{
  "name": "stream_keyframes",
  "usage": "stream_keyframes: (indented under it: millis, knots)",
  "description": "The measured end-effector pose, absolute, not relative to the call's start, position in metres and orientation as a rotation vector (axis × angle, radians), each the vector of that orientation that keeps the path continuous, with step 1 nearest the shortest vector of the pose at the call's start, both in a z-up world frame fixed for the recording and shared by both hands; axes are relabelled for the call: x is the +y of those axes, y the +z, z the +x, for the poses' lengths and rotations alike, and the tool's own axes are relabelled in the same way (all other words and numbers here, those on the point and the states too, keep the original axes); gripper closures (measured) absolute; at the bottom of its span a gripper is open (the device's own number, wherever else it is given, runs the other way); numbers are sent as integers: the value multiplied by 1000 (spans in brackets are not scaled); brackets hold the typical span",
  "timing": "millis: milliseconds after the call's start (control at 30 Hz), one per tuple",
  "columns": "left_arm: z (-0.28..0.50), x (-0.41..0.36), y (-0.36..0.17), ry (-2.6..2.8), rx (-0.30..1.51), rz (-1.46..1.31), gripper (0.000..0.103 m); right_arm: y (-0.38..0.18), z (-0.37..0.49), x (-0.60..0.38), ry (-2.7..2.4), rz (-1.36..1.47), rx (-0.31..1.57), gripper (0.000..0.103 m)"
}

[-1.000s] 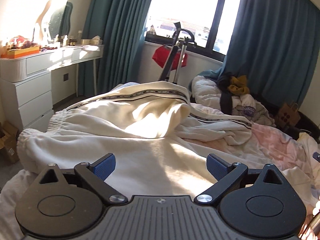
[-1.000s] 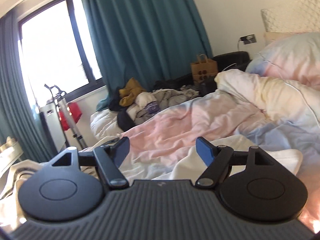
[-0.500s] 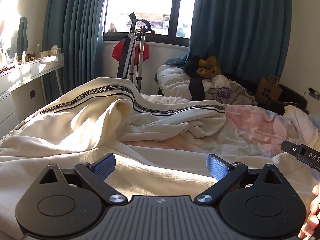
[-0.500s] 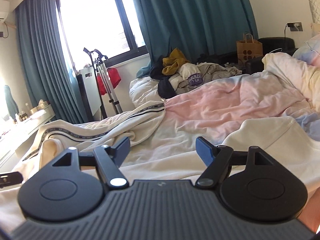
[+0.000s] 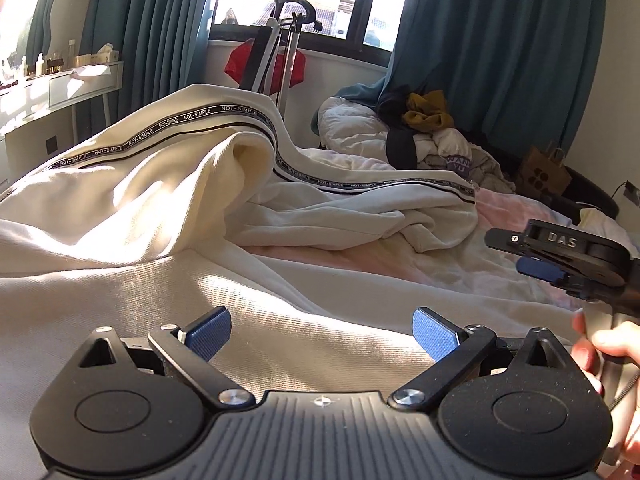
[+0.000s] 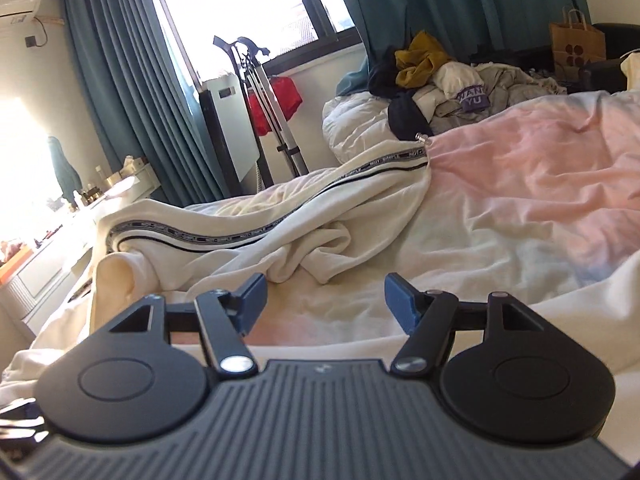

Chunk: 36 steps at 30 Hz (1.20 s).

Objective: Fold clothes

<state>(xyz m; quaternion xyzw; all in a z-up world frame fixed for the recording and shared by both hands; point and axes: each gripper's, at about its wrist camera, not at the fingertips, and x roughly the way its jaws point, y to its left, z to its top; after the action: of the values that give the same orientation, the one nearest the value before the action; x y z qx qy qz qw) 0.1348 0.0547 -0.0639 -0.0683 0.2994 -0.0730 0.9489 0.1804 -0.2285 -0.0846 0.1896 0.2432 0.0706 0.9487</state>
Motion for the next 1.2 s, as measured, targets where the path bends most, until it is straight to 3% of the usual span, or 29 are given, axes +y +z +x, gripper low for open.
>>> stream_keyframes:
  millis: [133, 167, 200, 267, 300, 400, 833, 1200]
  knots:
    - [147, 62, -79, -151, 612, -153, 4, -119, 247, -226, 109, 510, 583, 37]
    - [149, 64, -83, -158, 615, -160, 4, -127, 262, -225, 98, 547, 598, 44]
    - [152, 65, -86, -162, 621, -165, 4, -134, 276, -225, 87, 582, 611, 58]
    - [158, 68, -93, -166, 634, -174, 4, -140, 292, -221, 80, 607, 613, 67]
    - [159, 69, -96, -171, 632, -177, 4, -142, 298, -220, 78, 619, 614, 79]
    - [161, 71, -100, -182, 631, -190, 4, -139, 297, -225, 49, 671, 589, 92]
    - [153, 77, -79, -243, 612, -285, 3, -27, 248, -350, -123, 508, 394, 96]
    - [158, 68, -88, -387, 669, -286, 3, 54, 302, -417, -345, 385, 293, 96]
